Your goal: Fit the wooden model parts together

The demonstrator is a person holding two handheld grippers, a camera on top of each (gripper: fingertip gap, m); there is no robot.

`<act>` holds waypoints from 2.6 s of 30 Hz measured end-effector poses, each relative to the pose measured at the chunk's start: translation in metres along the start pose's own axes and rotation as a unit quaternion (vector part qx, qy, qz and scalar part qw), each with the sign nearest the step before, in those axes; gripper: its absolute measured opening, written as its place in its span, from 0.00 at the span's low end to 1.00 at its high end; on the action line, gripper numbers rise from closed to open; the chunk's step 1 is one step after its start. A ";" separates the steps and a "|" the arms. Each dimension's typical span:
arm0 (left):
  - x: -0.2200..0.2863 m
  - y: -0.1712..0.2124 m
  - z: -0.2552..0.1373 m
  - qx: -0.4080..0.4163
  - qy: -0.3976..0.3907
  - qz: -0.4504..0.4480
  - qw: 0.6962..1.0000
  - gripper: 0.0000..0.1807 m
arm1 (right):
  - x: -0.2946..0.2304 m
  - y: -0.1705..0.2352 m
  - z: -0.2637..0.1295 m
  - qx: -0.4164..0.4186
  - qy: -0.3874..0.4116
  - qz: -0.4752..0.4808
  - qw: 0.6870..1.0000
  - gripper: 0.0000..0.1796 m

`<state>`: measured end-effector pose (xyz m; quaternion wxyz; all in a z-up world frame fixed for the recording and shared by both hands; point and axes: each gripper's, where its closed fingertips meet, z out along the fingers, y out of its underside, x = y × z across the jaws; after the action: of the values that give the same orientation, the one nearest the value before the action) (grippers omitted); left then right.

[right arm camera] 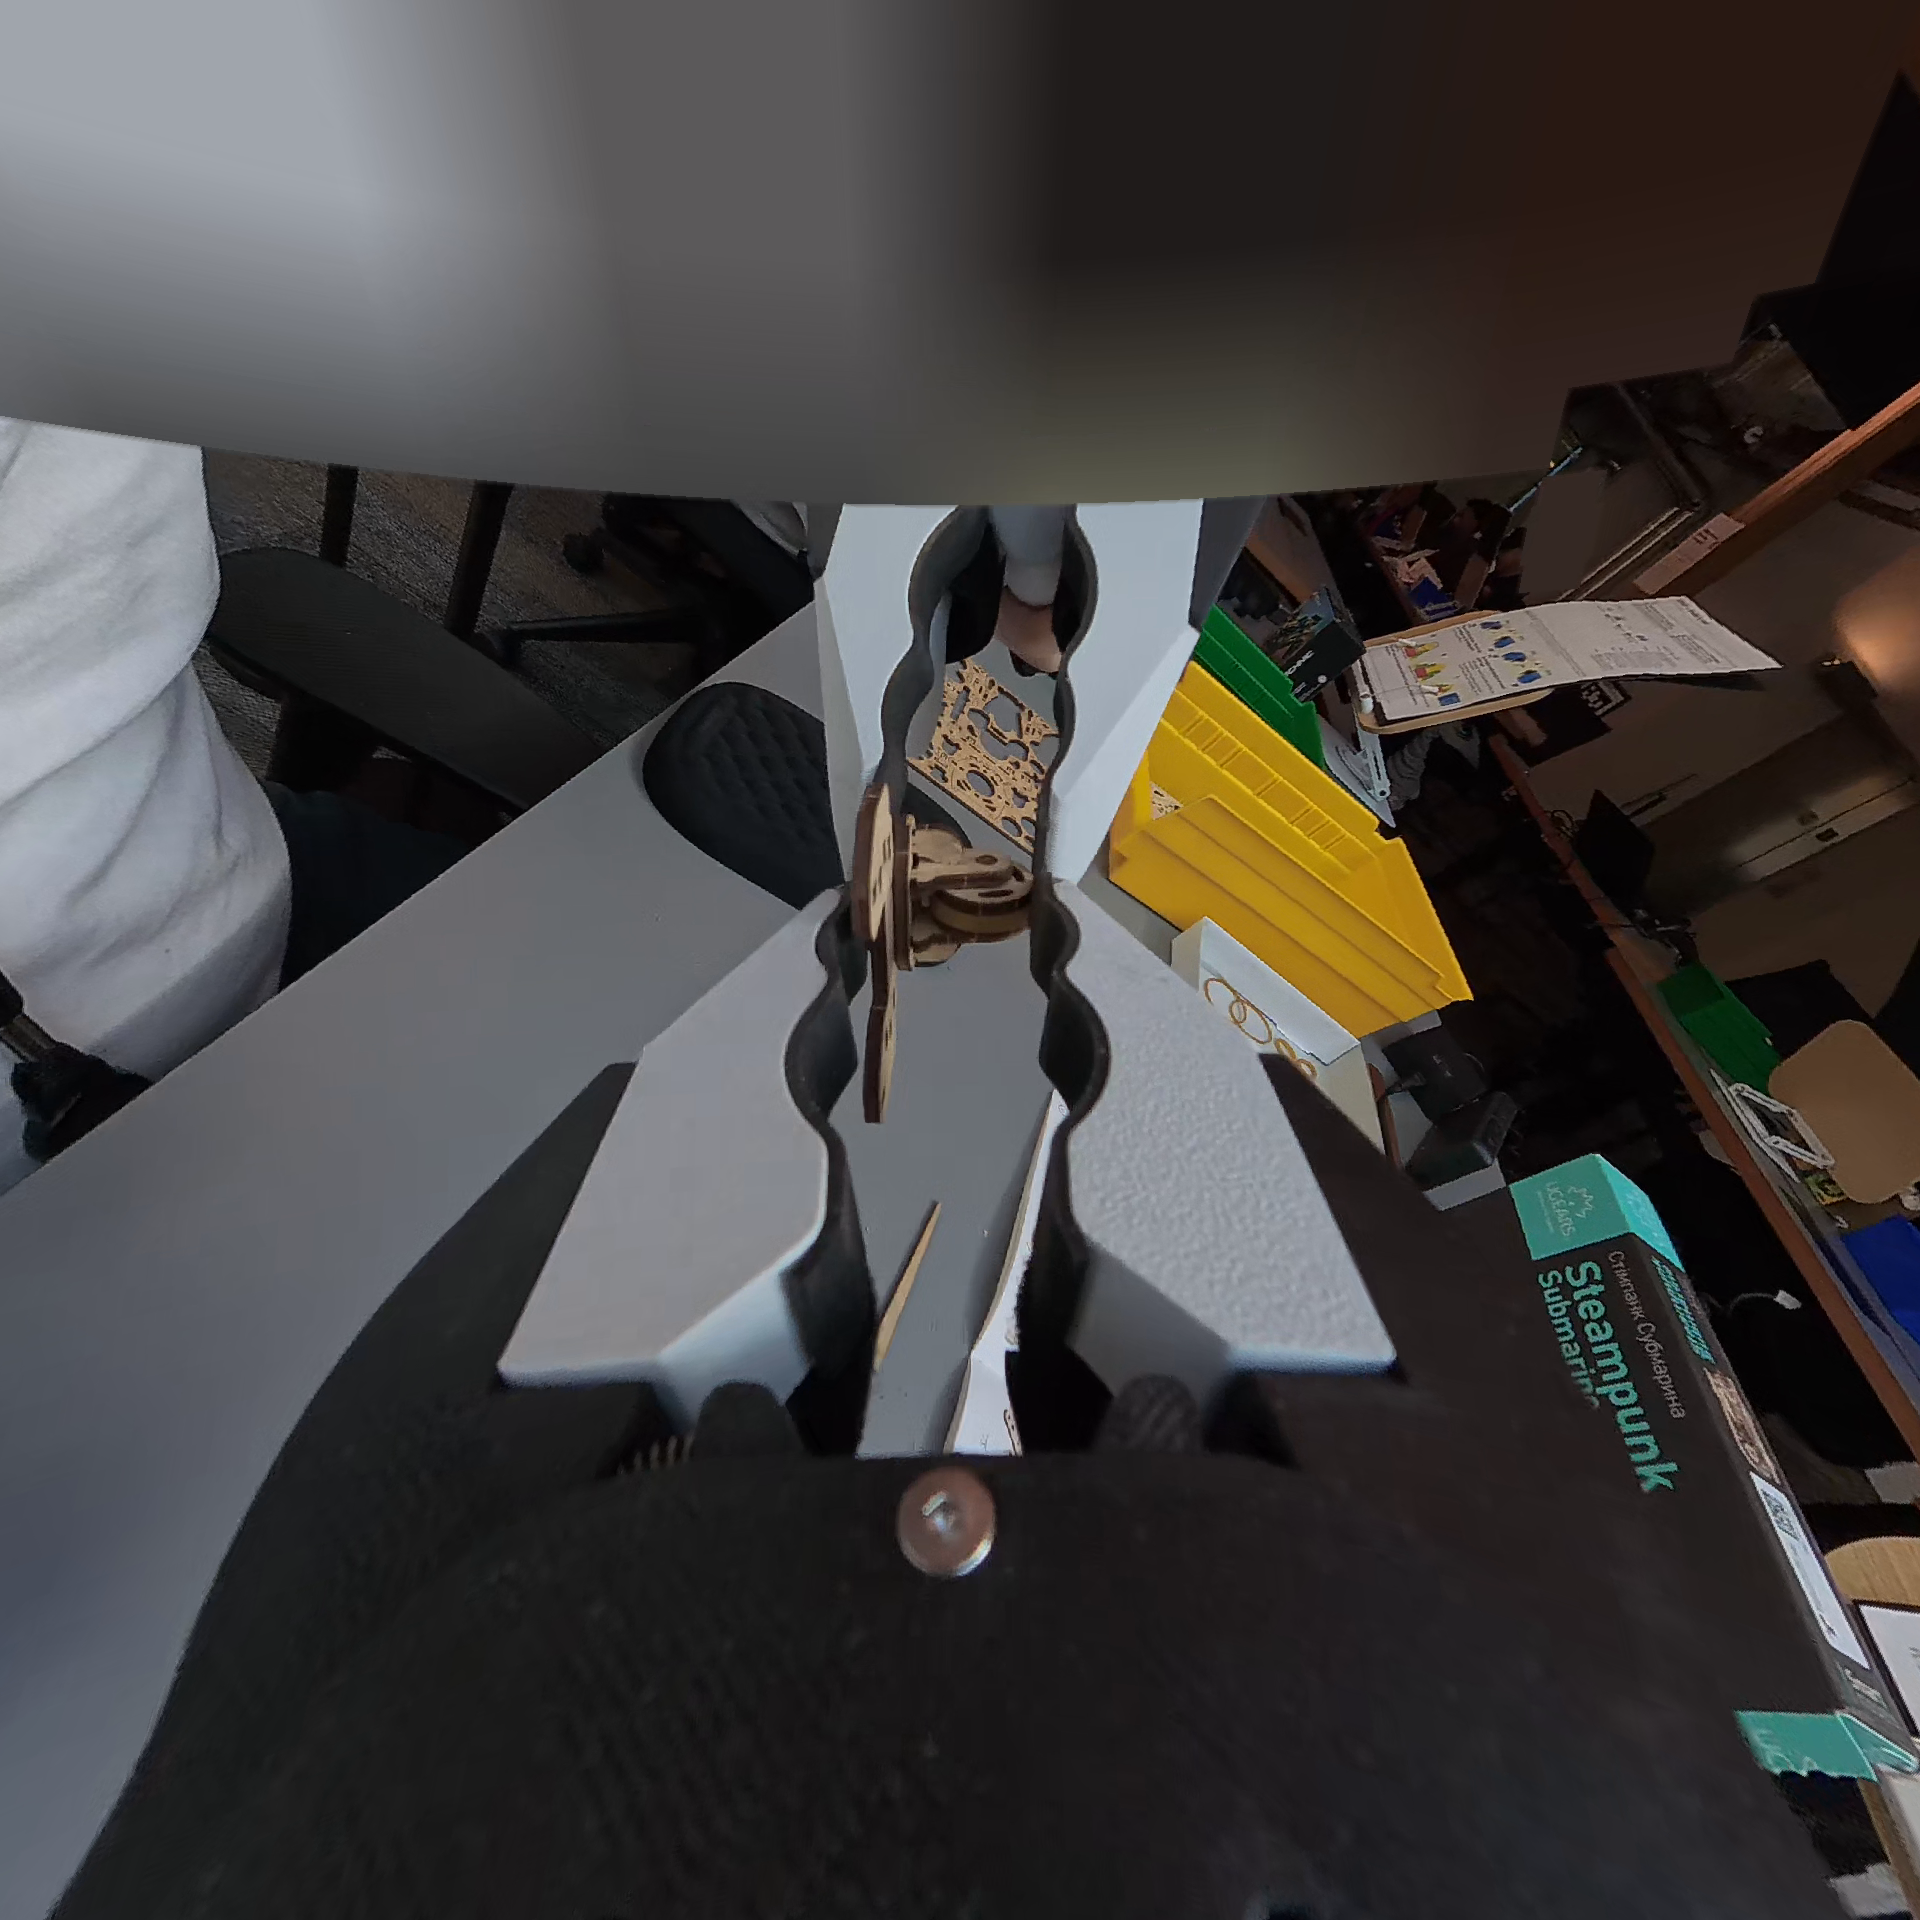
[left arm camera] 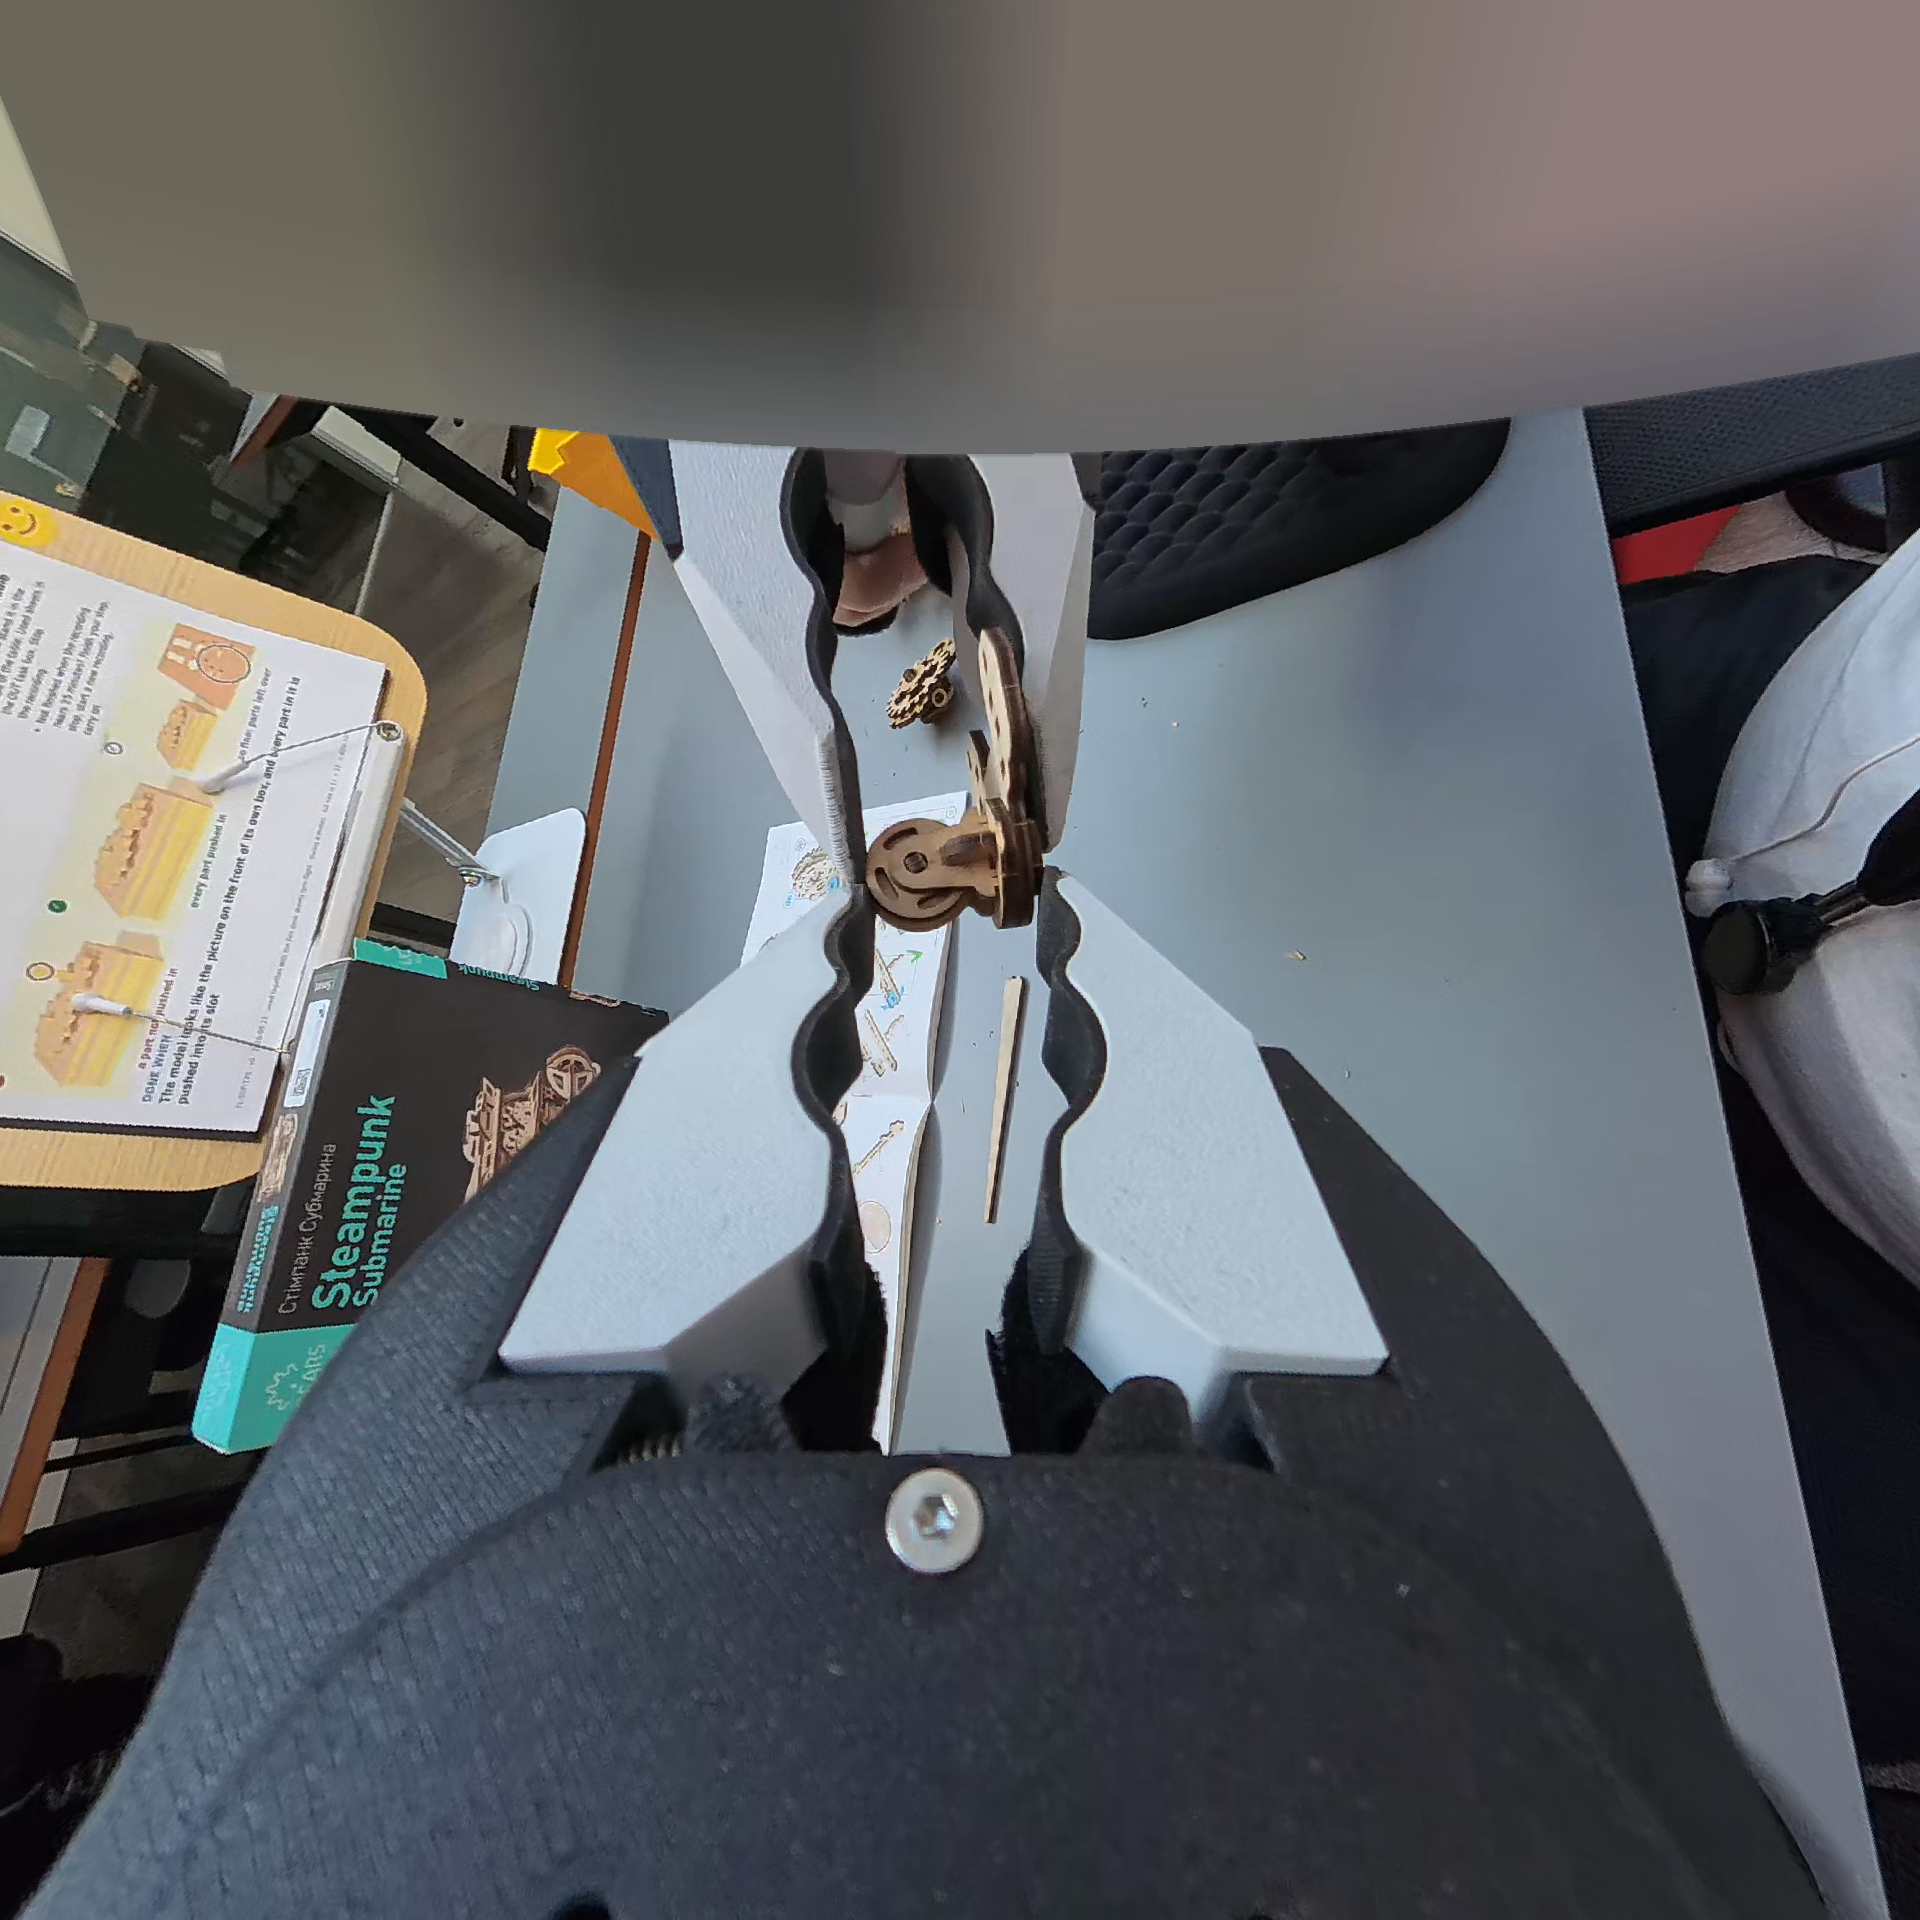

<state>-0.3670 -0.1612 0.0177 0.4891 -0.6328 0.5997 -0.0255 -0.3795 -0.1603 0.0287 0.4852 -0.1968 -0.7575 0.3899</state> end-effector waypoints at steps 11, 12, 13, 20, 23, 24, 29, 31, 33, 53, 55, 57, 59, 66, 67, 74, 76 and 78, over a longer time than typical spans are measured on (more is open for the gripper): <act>0.001 -0.001 0.001 0.002 0.023 -0.034 0.999 0.17 | -0.001 0.002 -0.003 -0.001 -0.025 0.028 0.999 0.17; 0.001 -0.002 0.001 0.002 0.026 -0.035 0.999 0.17 | -0.001 0.001 -0.003 0.002 -0.027 0.028 0.999 0.17; 0.002 -0.002 0.001 0.000 0.027 -0.034 0.999 0.17 | -0.002 0.001 -0.003 0.001 -0.029 0.030 0.999 0.17; 0.004 0.000 0.002 -0.004 0.028 -0.028 0.999 0.17 | -0.003 0.004 -0.001 -0.003 -0.030 0.030 0.999 0.17; 0.004 0.001 0.002 -0.006 0.027 -0.025 0.999 0.17 | -0.003 0.005 -0.001 -0.002 -0.031 0.030 0.999 0.17; 0.005 0.001 0.002 -0.005 0.028 -0.027 0.999 0.17 | -0.004 0.005 0.000 -0.002 -0.033 0.032 0.999 0.17; 0.003 0.005 0.003 -0.003 0.009 0.003 1.000 0.17 | -0.002 0.009 0.001 -0.011 -0.022 0.014 1.000 0.17; -0.001 0.008 0.002 -0.005 -0.027 0.053 0.998 0.17 | 0.001 0.011 0.004 -0.024 0.007 -0.041 0.999 0.18; 0.000 0.000 -0.004 0.035 -0.051 0.077 0.995 0.17 | 0.000 0.001 0.002 0.000 0.027 -0.082 0.996 0.17; 0.011 -0.037 -0.053 0.220 -0.179 0.165 0.944 0.17 | -0.024 -0.056 -0.009 0.083 0.021 -0.115 0.990 0.13; 0.011 -0.039 -0.055 0.232 -0.178 0.158 0.943 0.17 | -0.025 -0.060 -0.009 0.088 0.018 -0.112 0.990 0.12; 0.011 -0.041 -0.056 0.243 -0.173 0.151 0.943 0.17 | -0.027 -0.064 -0.008 0.096 0.016 -0.111 0.989 0.11; 0.013 -0.043 -0.057 0.252 -0.168 0.148 0.942 0.17 | -0.029 -0.067 -0.009 0.100 0.015 -0.111 0.989 0.10; 0.017 -0.043 -0.054 0.264 -0.145 0.128 0.945 0.17 | -0.034 -0.074 -0.009 0.097 0.018 -0.130 0.987 0.01; 0.015 -0.043 -0.055 0.265 -0.146 0.119 0.946 0.17 | -0.034 -0.074 -0.009 0.096 0.023 -0.139 0.985 0.01; 0.011 -0.035 -0.059 0.288 -0.137 0.052 0.946 0.18 | -0.028 -0.067 -0.008 0.058 0.072 -0.219 0.971 0.01; 0.010 -0.033 -0.064 0.302 -0.130 0.022 0.944 0.19 | -0.028 -0.065 -0.006 0.045 0.073 -0.235 0.968 0.01; 0.009 -0.029 -0.070 0.313 -0.118 -0.006 0.942 0.18 | -0.027 -0.061 -0.005 0.026 0.080 -0.254 0.964 0.01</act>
<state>-0.3863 -0.2156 0.0683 0.7297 -0.4501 0.4953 -0.1401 -0.3585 -0.2142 0.0615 0.6321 -0.0164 -0.7311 0.2563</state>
